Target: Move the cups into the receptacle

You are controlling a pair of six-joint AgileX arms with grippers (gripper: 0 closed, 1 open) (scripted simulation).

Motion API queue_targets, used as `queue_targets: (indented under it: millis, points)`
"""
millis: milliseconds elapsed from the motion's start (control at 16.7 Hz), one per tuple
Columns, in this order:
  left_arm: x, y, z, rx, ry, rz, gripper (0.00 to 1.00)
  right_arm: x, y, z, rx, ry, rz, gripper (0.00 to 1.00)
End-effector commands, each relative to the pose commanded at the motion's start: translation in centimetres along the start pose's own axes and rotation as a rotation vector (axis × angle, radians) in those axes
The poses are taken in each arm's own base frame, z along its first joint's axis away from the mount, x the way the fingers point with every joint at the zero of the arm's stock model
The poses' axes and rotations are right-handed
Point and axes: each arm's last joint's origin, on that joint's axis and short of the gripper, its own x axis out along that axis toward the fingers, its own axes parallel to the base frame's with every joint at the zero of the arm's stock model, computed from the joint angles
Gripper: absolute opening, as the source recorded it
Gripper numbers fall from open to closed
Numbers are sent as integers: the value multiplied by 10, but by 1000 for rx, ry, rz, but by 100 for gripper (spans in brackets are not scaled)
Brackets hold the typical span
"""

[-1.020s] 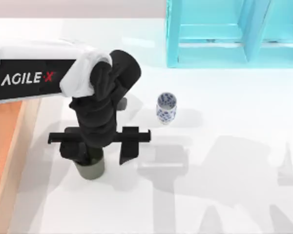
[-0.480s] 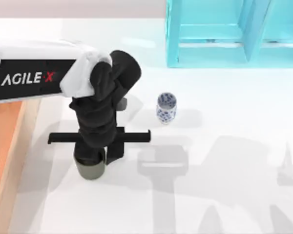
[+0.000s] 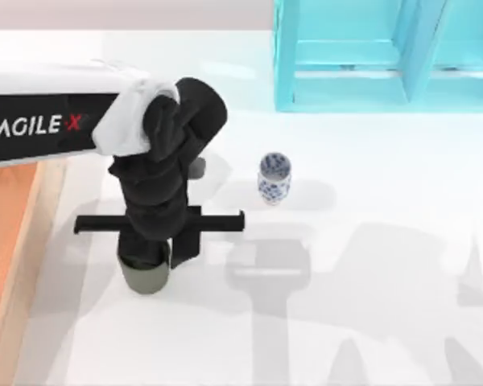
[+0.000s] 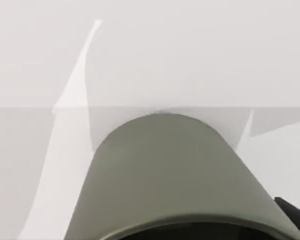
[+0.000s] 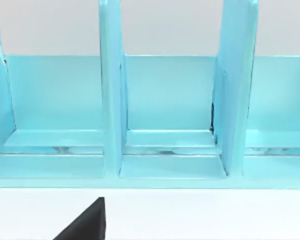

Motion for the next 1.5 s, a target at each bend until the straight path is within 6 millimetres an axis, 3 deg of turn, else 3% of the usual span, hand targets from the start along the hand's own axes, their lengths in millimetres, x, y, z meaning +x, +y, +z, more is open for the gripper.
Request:
queue_targets:
  millis: [240,420,540,840,960,1320,1500]
  points:
    - [-42,42,6,-5,5,3,0,0,0,0,0,0,0,100]
    - [-78,79,2,0,14,6,0,0,0,0,0,0,0,100]
    - [-93,93,-1,1,4,2,0,0,0,0,0,0,0,100]
    - [-92,94,-2,6,10,5,0,0,0,0,0,0,0,100]
    - [-98,106,-5,4,11,1,0,0,0,0,0,0,0,100]
    - [-117,188,-26,8,17,-26,0,0,0,0,0,0,0,100]
    - [-125,235,-48,6,14,-47,0,0,0,0,0,0,0,100]
